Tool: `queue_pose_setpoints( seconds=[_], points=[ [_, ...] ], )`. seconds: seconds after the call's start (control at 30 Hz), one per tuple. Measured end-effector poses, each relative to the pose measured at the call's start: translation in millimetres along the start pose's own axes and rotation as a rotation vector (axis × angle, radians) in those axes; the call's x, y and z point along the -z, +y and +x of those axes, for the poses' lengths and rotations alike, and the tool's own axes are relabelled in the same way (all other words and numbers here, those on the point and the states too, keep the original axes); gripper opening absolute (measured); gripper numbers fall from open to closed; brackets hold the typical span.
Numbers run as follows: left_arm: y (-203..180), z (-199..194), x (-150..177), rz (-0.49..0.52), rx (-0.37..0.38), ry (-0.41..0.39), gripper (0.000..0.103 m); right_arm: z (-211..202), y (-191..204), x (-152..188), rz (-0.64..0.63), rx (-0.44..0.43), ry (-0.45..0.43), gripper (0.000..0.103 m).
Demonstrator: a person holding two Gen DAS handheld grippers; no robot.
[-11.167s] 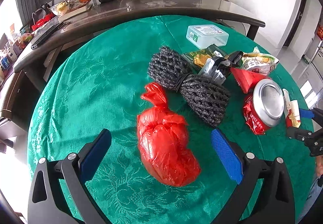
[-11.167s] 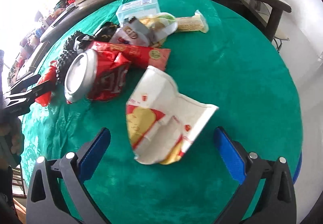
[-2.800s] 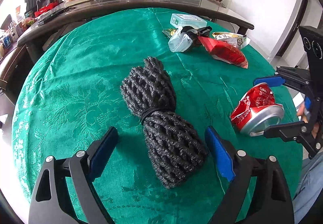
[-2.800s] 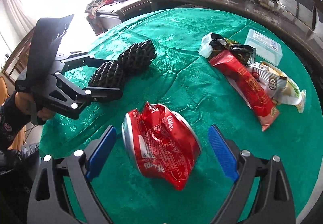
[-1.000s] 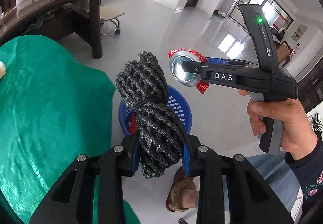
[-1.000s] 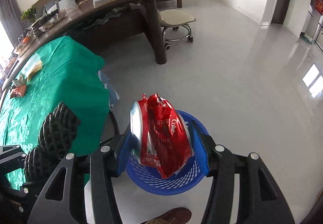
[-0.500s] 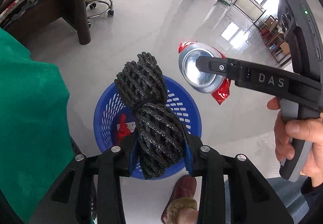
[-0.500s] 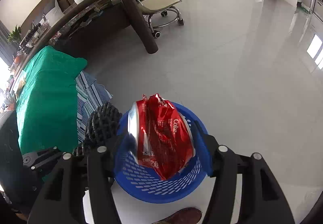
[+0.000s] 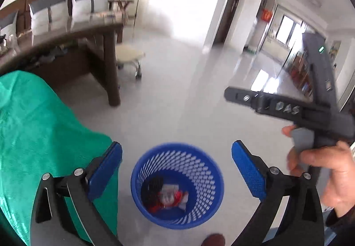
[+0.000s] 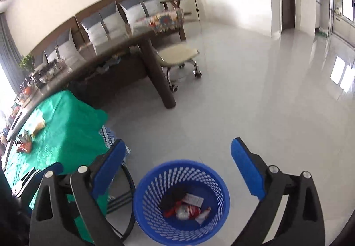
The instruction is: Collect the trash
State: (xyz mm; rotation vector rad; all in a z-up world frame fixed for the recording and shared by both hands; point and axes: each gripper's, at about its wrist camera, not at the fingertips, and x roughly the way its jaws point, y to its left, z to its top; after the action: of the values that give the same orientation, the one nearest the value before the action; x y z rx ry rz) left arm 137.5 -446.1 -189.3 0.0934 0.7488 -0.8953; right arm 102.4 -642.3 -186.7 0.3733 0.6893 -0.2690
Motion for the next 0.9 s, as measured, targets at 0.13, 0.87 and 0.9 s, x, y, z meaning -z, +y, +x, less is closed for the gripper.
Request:
queue_pose_setpoints(
  seconds=[0.13,0.87,0.9],
  points=[
    [8.4,-38.9,6.9,-0.042,0.001,0.004,0.098,-15.3,30.5,0.3,-0.047,-0.032,-0.065,0.098],
    [229.3,-212.5,80.7,-0.240,-0.495,0.142,0.098,17.8,309.4,84.1,-0.470,-0.301,0.117,0.098],
    [238.7,-217.8,83.3,-0.250,-0.501,0.144,0.098,21.6,322.2,91.4,-0.495,-0.316,0.136,0.098]
  ],
)
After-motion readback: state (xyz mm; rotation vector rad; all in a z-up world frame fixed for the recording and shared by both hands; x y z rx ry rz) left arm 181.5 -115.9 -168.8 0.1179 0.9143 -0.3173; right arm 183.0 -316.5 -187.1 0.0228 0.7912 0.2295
